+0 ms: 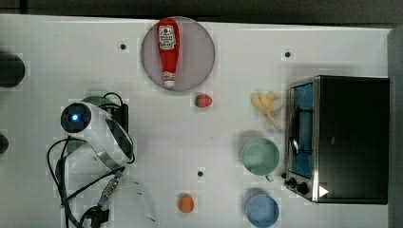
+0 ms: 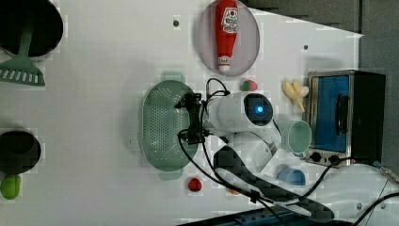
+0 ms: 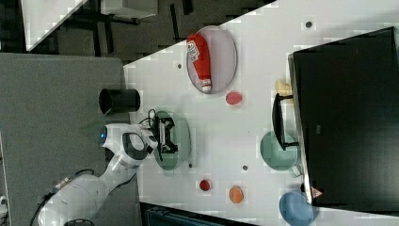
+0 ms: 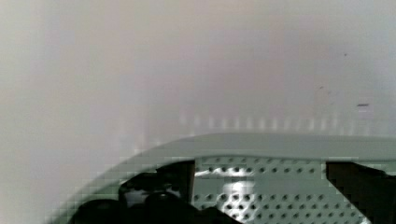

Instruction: Drag strainer left to right.

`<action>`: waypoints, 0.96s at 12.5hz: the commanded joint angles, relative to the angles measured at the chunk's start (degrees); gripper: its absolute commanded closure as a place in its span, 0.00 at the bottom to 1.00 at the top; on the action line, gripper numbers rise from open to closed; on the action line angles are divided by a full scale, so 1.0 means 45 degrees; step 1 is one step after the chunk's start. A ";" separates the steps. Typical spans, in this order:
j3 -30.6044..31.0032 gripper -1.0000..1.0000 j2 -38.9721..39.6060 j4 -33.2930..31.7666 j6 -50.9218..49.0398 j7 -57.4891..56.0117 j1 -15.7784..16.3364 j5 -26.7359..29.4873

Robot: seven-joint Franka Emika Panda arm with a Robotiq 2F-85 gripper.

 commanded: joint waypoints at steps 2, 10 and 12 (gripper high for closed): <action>0.0065 0.00 -0.0451 -0.0140 0.0342 0.0417 0.0148 -0.0012; 0.0003 0.00 -0.1011 -0.0979 0.0380 -0.0115 -0.0933 -0.0026; 0.0001 0.00 -0.1333 -0.1399 0.0387 -0.0809 -0.1326 -0.0030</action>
